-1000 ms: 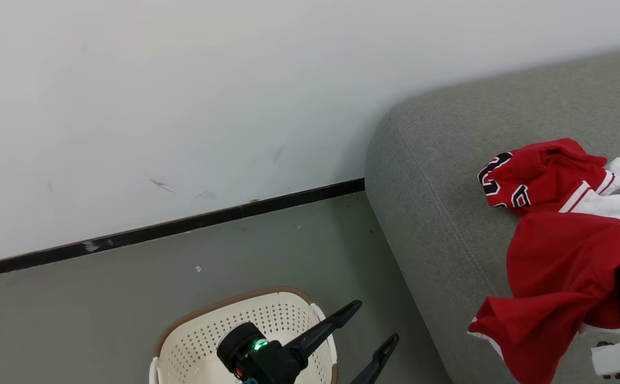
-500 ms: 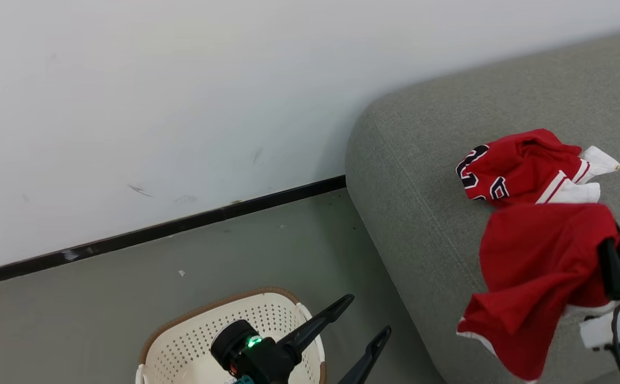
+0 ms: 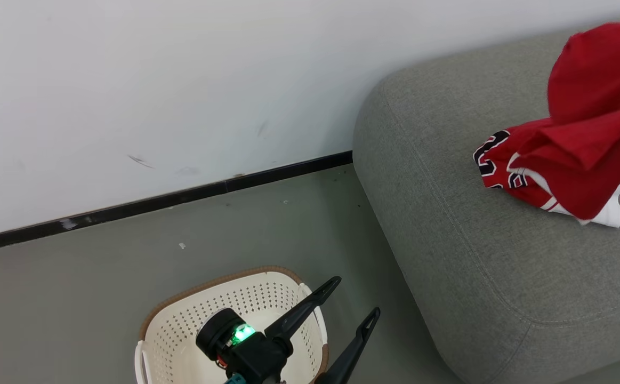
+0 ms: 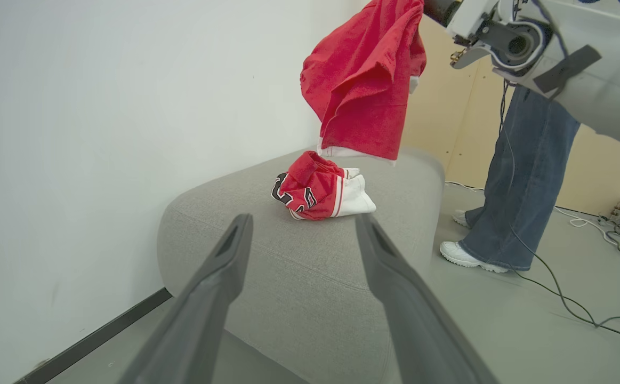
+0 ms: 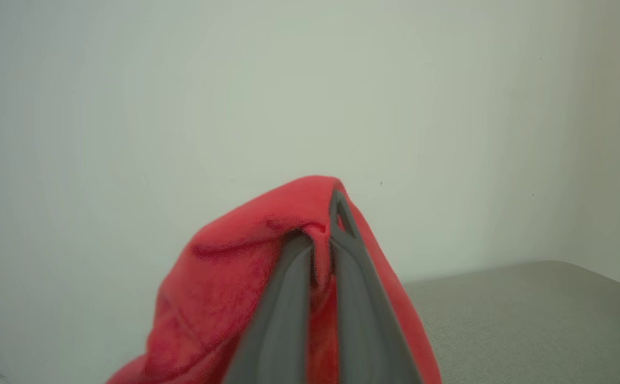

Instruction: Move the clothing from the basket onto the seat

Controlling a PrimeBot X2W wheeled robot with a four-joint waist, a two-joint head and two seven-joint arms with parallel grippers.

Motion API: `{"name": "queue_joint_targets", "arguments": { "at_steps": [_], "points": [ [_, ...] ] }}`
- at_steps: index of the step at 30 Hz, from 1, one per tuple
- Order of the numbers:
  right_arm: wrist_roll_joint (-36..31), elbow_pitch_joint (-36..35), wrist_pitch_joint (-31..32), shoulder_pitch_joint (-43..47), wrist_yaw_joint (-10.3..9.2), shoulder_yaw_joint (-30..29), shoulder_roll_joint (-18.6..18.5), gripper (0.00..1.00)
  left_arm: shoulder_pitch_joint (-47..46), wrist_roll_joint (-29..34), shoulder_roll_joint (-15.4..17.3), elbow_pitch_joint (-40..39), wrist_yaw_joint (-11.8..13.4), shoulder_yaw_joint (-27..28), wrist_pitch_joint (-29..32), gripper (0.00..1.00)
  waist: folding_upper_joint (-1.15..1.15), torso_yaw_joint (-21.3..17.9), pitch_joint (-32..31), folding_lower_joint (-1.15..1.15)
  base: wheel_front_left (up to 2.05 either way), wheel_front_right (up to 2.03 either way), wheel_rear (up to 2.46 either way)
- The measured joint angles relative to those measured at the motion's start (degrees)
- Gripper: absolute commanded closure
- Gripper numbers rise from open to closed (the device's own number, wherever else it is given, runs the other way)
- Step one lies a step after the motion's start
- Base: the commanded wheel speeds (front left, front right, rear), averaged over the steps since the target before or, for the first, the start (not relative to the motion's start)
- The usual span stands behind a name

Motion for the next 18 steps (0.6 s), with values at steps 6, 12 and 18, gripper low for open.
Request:
{"name": "queue_joint_targets", "arguments": {
  "at_steps": [6, 12, 18],
  "points": [
    [-0.1, 6.3, 2.9, -7.9, 0.0, -3.6, -3.4, 1.0, -0.3, 1.8, 0.8, -2.2, 1.2, 0.5, 0.7, 0.0, 0.0, 0.7, 2.4, 0.0, 0.0, 0.0, 0.0],
    [-1.8, 12.2, 4.0, -11.1, 0.0, -4.0, -6.5, 1.0, -2.2, 3.7, 1.1, -4.4, 1.7, 0.5, 1.8, 0.0, 0.0, 1.6, 5.2, 0.0, 0.0, 0.0, 0.0],
    [-2.7, 14.8, 4.0, -14.4, 0.01, -4.9, -8.5, 1.0, -4.3, 5.1, 1.2, -6.5, 1.8, -0.1, 3.1, 0.0, 0.0, 2.7, 8.4, 0.0, 0.0, 0.0, 0.0]
  ]
}}
